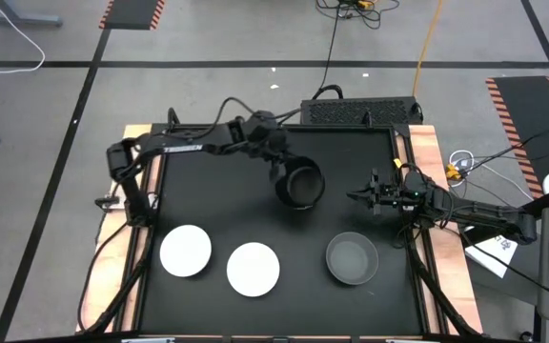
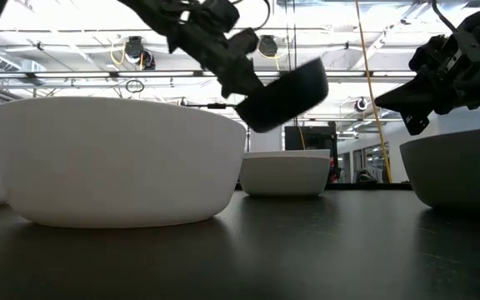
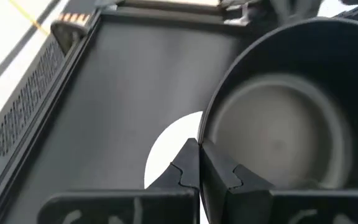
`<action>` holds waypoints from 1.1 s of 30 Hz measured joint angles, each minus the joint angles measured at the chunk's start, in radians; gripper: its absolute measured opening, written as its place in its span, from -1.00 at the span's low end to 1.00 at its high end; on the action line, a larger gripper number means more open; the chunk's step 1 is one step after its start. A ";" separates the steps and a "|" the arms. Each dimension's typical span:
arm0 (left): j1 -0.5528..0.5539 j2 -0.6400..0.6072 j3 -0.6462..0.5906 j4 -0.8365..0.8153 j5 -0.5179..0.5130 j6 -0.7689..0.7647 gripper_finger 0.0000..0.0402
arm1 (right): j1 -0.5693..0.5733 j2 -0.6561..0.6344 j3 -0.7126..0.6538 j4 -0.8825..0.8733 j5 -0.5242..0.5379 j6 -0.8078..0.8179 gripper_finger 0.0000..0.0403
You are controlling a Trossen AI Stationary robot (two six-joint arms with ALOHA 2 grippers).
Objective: Nest bowls inside each other
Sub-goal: Stack the black bowl on the white bowl
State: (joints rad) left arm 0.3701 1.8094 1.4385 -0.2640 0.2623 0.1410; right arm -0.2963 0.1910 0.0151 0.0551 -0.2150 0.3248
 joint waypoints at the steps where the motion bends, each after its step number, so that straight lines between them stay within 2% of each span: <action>1: 0.007 0.020 0.026 -0.022 0.000 0.005 -1.00 | 0.000 0.000 0.000 0.000 0.000 0.000 -1.00; 9: 0.052 0.131 0.164 -0.208 -0.005 0.007 -1.00 | 0.000 0.000 0.000 0.000 0.000 0.000 -1.00; 15: 0.058 0.186 0.212 -0.303 -0.019 0.008 -1.00 | 0.000 0.000 0.000 0.000 0.000 -0.017 -1.00; 30: 0.019 0.211 0.224 -0.435 -0.032 -0.019 -1.00 | 0.000 0.000 0.000 0.011 0.000 0.003 -1.00; 33: 0.008 0.217 0.224 -0.474 -0.082 -0.030 -1.00 | 0.000 0.000 0.000 0.012 0.000 0.004 -1.00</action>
State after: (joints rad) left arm 0.3776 2.0266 1.6627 -0.7378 0.1805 0.1105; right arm -0.2965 0.1910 0.0150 0.0669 -0.2153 0.3285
